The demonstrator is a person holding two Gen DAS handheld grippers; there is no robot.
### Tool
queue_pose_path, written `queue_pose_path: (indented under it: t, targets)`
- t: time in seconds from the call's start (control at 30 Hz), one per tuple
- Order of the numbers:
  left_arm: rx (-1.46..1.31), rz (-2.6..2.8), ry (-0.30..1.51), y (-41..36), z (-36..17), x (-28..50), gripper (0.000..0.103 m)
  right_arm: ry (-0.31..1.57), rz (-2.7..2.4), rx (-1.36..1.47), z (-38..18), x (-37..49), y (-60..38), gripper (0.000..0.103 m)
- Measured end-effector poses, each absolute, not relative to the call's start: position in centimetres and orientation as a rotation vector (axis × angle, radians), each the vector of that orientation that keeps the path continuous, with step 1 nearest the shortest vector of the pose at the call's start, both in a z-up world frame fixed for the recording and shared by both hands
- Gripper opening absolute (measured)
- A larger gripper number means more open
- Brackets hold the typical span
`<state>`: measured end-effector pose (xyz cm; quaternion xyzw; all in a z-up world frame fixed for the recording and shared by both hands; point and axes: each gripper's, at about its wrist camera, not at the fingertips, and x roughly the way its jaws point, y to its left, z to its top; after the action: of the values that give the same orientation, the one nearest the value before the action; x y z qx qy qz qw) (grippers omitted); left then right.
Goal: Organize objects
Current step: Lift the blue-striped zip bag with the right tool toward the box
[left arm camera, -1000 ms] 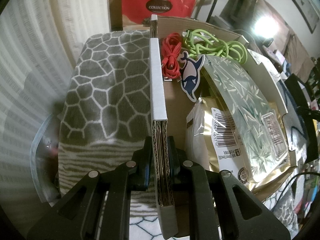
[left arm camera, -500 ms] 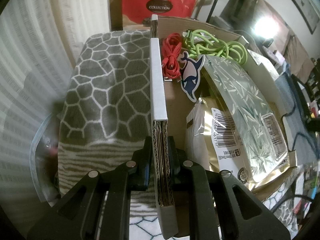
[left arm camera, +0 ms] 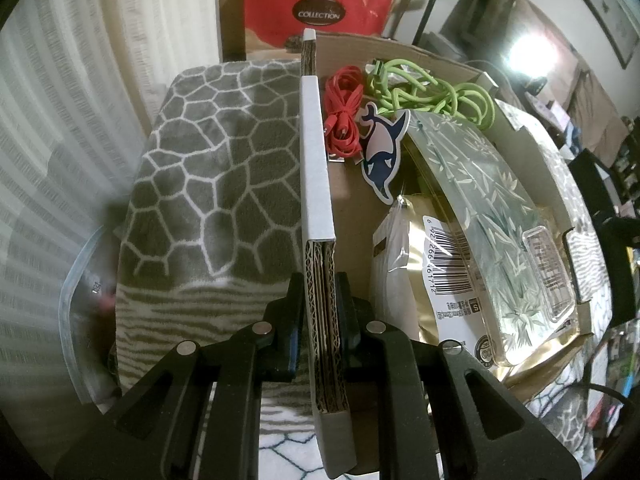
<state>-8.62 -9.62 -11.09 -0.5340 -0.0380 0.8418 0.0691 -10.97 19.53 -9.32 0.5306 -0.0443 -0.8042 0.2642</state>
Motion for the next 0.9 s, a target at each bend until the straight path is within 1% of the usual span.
queue_pose_path:
  t: [0.1,0.2,0.23,0.3,0.37,0.43,0.5,0.7,0.8,0.9]
  targets:
    - [-1.608,2.534,-0.113,-9.6,-11.1,-8.6,0.013,-0.167,-2.167,1.509,-11.4,-11.5,20.9,0.046]
    - [-1.608,2.532,-0.115,-9.6,-11.1,-8.5,0.013,-0.244,-2.138,1.543,-12.6,-11.4,22.2,0.054]
    - [-1.608,2.532,-0.115,-9.5,-11.1,-8.5,0.013,-0.257,-2.130,1.540,-12.8,-11.1,22.5,0.054]
    - [-1.608,2.533,-0.115,-9.6,-11.1,-8.5,0.013,-0.242,-2.128,1.517,-12.8,-10.2,22.8,0.056]
    - [-1.610,2.533,-0.115,-9.5,-11.1,-8.5,0.013,-0.192,-2.128,1.495,-12.8,-9.1,22.6,0.061]
    - [-1.608,2.534,-0.115,-9.5,-11.1,-8.4,0.013,-0.153,-2.128,1.496,-12.8,-8.0,22.2,0.062]
    - [-1.609,2.533,-0.116,-9.6,-11.1,-8.5,0.013,-0.159,-2.114,1.503,-13.0,-7.2,22.3,0.062]
    - [-1.609,2.532,-0.115,-9.5,-11.1,-8.5,0.013,-0.301,-2.056,1.541,-14.9,-7.1,23.3,0.064]
    - [-1.609,2.533,-0.117,-9.6,-11.1,-8.5,0.013,-0.387,-2.036,1.529,-15.4,-7.8,23.3,0.070]
    - [-1.609,2.532,-0.117,-9.6,-11.1,-8.5,0.013,-0.472,-2.001,1.508,-15.7,-8.8,23.0,0.070]
